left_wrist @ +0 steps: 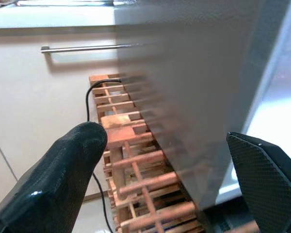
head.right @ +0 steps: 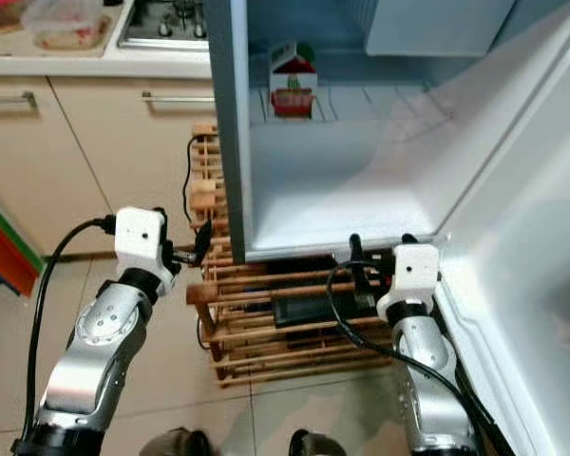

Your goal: Restocking fridge

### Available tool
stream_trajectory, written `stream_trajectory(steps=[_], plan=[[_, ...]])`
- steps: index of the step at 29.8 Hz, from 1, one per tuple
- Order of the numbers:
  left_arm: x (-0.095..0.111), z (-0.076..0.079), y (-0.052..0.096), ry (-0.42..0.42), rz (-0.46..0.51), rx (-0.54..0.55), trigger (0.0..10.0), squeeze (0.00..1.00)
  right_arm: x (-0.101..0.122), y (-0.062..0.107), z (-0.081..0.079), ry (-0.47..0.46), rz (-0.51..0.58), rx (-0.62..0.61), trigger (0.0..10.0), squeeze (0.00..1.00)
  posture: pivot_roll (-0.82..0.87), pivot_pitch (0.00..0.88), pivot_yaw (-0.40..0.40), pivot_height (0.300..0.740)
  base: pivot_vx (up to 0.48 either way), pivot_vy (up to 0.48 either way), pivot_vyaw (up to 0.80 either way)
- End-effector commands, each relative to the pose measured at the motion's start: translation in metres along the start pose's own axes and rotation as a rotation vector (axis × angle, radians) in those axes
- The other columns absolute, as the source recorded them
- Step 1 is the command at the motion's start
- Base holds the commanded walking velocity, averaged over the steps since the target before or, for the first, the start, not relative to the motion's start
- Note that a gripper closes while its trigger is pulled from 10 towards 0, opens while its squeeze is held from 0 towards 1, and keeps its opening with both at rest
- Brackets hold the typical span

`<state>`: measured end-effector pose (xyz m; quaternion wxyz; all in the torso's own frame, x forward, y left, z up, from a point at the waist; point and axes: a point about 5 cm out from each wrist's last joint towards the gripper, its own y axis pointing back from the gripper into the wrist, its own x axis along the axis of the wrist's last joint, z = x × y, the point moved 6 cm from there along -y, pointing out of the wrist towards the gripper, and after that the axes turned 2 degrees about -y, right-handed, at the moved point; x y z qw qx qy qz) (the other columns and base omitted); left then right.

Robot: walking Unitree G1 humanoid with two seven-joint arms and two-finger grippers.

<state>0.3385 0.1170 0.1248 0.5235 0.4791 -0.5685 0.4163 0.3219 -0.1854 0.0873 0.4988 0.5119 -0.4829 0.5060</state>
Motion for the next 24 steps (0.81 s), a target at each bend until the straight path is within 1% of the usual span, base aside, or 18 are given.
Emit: stream_trajectory(steps=[1,13,20,24], plan=[[0.0,0.002,-0.001,-0.004,0.001,-0.009,10.0,0.0,-0.002,0.003,0.005,-0.006,-0.001,-0.014,10.0,0.0,0.0,0.042,-0.037,0.74,-0.27,0.0,0.0],[0.0,0.002,-0.004,-0.012,0.004,-0.007,10.0,0.0,-0.004,0.006,-0.006,-0.006,0.007,-0.003,10.0,0.0,0.0,0.043,-0.037,0.74,-0.265,0.0,0.0],[-0.002,0.003,-0.005,-0.023,-0.002,-0.011,10.0,0.0,-0.003,0.004,-0.006,-0.007,0.008,-0.003,10.0,0.0,0.0,0.044,-0.034,0.74,-0.254,0.0,0.0],[-0.003,0.004,-0.005,-0.024,-0.005,-0.014,10.0,0.0,-0.003,0.003,-0.005,-0.006,0.006,-0.003,10.0,0.0,0.0,0.045,-0.033,0.74,0.0,0.0,0.0]])
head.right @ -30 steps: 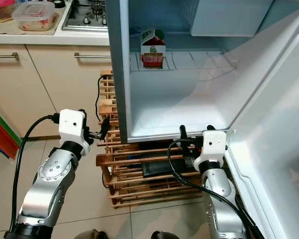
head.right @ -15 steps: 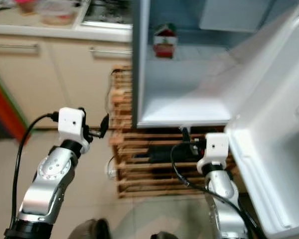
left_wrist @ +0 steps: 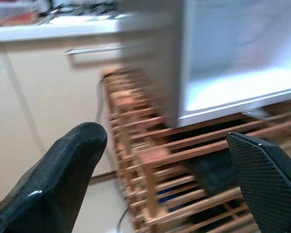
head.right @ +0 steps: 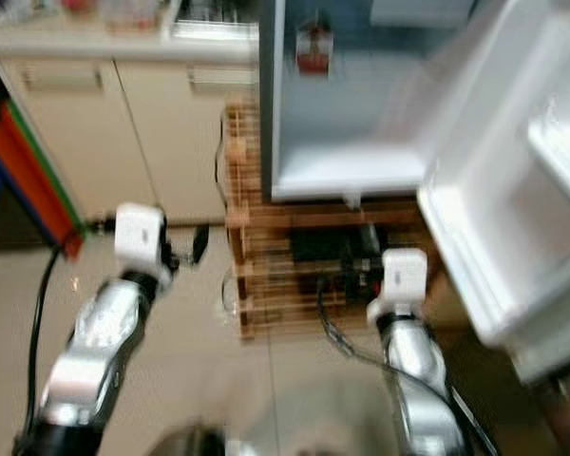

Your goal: Restocking fridge

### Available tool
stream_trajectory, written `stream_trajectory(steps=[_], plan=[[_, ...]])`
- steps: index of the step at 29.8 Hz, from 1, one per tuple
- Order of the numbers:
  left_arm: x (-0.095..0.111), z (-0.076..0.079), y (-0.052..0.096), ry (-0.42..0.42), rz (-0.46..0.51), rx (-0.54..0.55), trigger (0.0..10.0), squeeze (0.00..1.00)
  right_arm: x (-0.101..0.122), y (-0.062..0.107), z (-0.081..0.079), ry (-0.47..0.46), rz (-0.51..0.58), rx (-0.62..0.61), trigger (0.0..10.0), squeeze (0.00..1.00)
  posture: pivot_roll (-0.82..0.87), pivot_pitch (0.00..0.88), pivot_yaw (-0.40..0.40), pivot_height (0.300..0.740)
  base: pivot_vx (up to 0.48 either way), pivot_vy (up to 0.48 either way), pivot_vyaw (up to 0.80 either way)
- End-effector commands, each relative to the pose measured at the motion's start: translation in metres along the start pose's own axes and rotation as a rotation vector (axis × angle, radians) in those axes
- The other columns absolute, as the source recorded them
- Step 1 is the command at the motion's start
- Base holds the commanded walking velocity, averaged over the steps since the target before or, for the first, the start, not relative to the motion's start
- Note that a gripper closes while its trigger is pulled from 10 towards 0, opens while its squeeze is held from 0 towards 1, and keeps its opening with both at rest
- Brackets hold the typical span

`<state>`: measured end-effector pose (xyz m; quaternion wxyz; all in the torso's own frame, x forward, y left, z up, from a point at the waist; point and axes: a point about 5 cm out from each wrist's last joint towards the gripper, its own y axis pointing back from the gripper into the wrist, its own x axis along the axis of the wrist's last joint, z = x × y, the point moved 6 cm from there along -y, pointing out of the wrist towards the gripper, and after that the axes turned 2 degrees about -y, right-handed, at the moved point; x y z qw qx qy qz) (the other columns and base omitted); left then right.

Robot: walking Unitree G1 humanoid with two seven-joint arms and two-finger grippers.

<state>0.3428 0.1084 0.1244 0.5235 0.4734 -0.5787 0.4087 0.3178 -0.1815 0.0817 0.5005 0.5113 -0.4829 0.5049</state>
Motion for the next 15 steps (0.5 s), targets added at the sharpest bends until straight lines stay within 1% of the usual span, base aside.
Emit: stream_trajectory(steps=[1,7,10,14,15], plan=[[-0.004,-0.003,0.001,-0.011,-0.015,0.007,10.0,0.0,0.002,-0.001,-0.001,-0.007,0.007,0.001,10.0,0.0,-0.01,0.047,-0.032,0.74,0.0,0.0,0.0],[-0.002,-0.001,0.001,-0.02,-0.002,0.005,10.0,0.0,-0.001,-0.001,-0.001,-0.008,0.0,0.001,10.0,0.0,-0.01,0.05,-0.031,0.74,0.0,0.0,0.0],[0.0,0.002,0.001,-0.057,0.014,0.001,10.0,0.0,-0.002,0.001,-0.001,-0.006,-0.002,0.0,10.0,0.0,-0.02,0.051,-0.033,0.74,0.0,0.0,0.0],[-0.001,0.006,0.002,-0.028,0.01,-0.011,10.0,0.0,-0.002,0.001,0.0,-0.007,-0.002,0.0,10.0,0.0,-0.02,0.054,-0.032,0.74,0.0,0.0,0.0],[-0.002,0.008,0.003,-0.002,0.005,-0.025,10.0,0.0,-0.002,0.002,0.0,-0.006,-0.001,0.001,10.0,0.0,-0.02,0.054,-0.032,0.74,0.0,-0.48,0.0]])
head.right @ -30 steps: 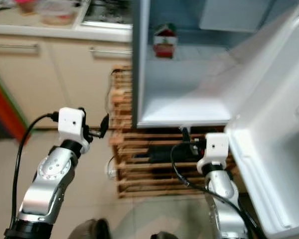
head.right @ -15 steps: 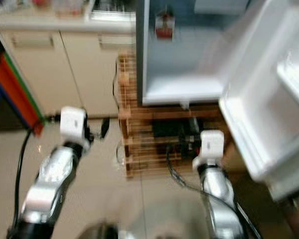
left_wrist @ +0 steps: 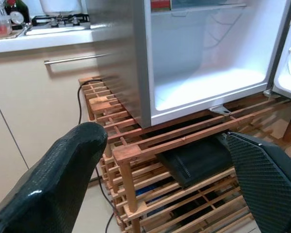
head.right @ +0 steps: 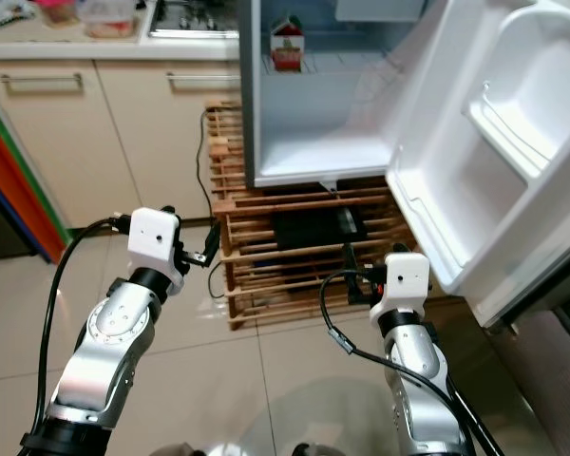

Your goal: Restocking fridge

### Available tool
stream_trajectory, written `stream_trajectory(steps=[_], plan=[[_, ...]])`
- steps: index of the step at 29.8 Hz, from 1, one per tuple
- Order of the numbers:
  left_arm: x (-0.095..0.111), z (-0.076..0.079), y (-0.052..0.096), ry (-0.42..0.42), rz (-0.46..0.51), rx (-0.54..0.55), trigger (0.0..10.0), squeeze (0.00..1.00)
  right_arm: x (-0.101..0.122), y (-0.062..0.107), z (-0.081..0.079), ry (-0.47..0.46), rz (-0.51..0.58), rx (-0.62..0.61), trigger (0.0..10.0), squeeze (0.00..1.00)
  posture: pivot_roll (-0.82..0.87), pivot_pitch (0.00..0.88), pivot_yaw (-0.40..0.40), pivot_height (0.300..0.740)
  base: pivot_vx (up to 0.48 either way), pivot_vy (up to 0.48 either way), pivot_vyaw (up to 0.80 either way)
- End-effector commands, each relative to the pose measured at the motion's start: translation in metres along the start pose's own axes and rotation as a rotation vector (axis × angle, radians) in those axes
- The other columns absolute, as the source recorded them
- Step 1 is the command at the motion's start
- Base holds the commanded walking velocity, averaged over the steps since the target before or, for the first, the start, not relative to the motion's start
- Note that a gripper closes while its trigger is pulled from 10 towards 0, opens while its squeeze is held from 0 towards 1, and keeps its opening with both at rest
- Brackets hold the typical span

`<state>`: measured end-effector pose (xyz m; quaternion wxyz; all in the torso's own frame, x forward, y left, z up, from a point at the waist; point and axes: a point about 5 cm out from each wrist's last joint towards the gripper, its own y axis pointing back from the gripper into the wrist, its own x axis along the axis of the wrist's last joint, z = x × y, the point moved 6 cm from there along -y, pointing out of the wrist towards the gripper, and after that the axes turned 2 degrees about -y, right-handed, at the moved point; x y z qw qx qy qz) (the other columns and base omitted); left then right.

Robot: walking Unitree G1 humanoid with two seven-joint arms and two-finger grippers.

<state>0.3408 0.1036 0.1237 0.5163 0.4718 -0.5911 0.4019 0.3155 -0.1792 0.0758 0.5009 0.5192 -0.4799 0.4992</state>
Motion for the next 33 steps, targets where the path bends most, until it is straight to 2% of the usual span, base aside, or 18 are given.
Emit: stream_trajectory(steps=[1,11,12,15,33], plan=[[-0.0021,0.003,0.0023,0.024,-0.007,-0.012,10.0,0.0,0.0041,-0.0002,0.0025,0.004,0.016,-0.004,10.0,0.0,-0.02,0.054,-0.032,0.74,0.0,-0.48,0.0],[0.0002,0.0073,0.0037,0.045,0.008,-0.034,10.0,0.0,0.0053,-0.001,0.0027,0.011,0.017,0.004,10.0,0.0,-0.02,0.051,-0.033,0.74,0.0,-0.48,0.0],[-0.0016,0.0074,0.0043,0.092,0.002,-0.037,10.0,0.0,0.0046,-0.0007,0.0022,0.012,0.015,0.006,10.0,0.0,-0.02,0.05,-0.033,0.74,0.0,0.0,0.0],[-0.0017,0.0067,0.0046,0.094,0.002,-0.034,10.0,0.0,0.0043,-0.0005,0.0018,0.012,0.015,0.007,10.0,0.0,-0.01,0.049,-0.034,0.74,0.0,0.0,0.0],[-0.0007,0.003,0.0006,0.036,0.001,-0.003,10.0,0.0,0.0025,-0.0023,0.0006,0.019,0.011,0.015,10.0,0.0,-0.01,0.029,-0.032,0.74,0.0,0.0,0.0]])
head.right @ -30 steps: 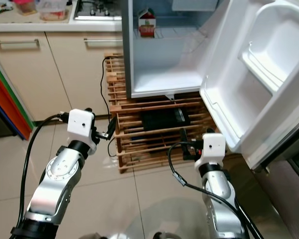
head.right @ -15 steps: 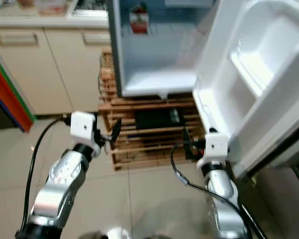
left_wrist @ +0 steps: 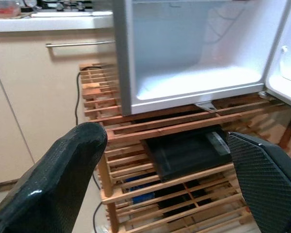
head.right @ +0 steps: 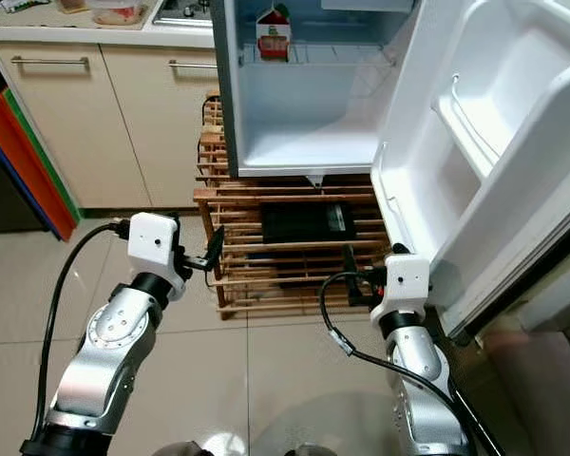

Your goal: Restocking fridge

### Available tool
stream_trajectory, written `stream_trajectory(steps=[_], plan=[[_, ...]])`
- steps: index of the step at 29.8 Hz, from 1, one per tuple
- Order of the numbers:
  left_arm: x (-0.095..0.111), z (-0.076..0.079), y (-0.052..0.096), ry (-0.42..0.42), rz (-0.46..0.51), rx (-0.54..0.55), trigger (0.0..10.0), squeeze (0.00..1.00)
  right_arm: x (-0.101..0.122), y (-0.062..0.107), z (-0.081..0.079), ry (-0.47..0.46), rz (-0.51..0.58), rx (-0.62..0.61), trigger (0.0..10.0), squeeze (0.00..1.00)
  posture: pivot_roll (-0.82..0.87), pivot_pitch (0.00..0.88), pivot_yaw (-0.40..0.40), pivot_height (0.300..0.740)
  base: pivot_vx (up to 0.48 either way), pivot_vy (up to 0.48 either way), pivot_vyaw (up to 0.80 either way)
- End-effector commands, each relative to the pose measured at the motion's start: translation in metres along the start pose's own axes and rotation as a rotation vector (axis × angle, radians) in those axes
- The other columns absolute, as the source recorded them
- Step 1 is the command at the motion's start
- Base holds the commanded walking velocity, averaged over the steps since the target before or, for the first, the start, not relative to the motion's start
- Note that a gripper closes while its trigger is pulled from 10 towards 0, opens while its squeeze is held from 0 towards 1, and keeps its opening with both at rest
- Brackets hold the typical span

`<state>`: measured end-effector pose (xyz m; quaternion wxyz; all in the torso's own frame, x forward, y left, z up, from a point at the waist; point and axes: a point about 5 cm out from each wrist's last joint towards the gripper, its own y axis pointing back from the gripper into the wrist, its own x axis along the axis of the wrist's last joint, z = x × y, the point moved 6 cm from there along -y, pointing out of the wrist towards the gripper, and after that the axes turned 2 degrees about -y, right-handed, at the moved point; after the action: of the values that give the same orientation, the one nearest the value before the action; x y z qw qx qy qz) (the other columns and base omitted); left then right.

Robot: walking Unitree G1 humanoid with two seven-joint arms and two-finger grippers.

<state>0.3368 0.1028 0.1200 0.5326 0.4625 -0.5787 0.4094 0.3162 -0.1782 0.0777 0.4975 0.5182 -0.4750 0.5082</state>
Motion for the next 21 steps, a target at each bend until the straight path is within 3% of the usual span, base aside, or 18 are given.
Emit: stream_trajectory(steps=[1,13,21], plan=[[0.0028,0.001,-0.0033,-0.011,0.007,0.003,10.0,0.0,-0.0004,-0.0021,0.0013,0.008,0.002,-0.001,10.0,0.0,-0.02,0.028,-0.032,0.74,0.0,0.0,0.0],[0.0028,0.002,-0.0041,-0.022,0.005,0.009,10.0,0.0,-0.0026,-0.0023,0.0004,0.007,-0.001,0.002,10.0,0.0,-0.02,0.032,-0.032,0.74,0.0,0.0,0.0],[0.002,0.0017,-0.0037,-0.014,0.004,0.013,10.0,0.0,-0.0036,-0.0012,0.0005,0.009,-0.003,0.003,10.0,0.0,-0.02,0.036,-0.032,0.74,-0.315,-0.031,0.0]])
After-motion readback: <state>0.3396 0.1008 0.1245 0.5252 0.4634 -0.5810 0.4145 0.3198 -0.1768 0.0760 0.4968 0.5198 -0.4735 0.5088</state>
